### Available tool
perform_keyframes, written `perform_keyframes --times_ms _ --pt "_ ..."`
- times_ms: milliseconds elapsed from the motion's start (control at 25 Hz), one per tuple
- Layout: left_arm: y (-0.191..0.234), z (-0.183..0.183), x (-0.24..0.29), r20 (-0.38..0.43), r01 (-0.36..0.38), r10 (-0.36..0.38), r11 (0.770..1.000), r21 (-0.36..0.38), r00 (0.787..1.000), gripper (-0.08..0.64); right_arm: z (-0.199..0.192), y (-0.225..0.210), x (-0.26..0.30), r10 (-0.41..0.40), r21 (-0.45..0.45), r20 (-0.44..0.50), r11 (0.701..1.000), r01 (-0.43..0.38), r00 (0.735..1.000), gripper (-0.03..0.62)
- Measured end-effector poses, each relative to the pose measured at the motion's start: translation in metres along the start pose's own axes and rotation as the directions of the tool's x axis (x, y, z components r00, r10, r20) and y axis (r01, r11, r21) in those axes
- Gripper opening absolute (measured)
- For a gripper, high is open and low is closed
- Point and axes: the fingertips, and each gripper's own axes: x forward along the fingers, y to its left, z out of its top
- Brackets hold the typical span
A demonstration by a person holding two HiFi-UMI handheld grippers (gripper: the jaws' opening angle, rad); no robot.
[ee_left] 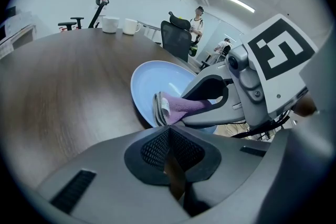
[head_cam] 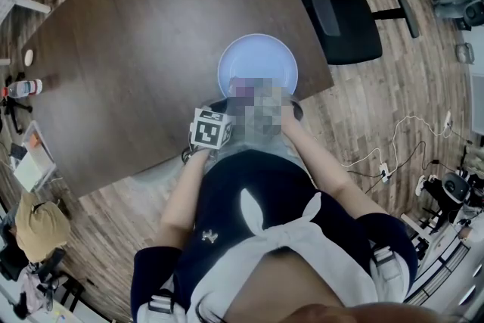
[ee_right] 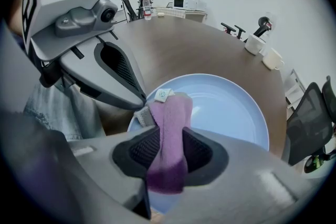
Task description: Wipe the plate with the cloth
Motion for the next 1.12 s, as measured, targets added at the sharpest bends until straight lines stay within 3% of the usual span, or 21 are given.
perform_keyframes --times_ms 480,1120 --pt "0.004 0.004 0.004 -0.03 0.038 -0.037 0.999 0.014 0.999 0.006 0.016 -0.016 0.011 0.011 -0.01 0.013 1.0 -0.011 1.0 0.126" --pt "0.006 0.005 -0.001 -0.048 0.058 -0.057 0.998 0.022 0.997 0.006 0.04 -0.042 0.012 0.01 0.048 0.065 0.999 -0.013 0.998 0.126"
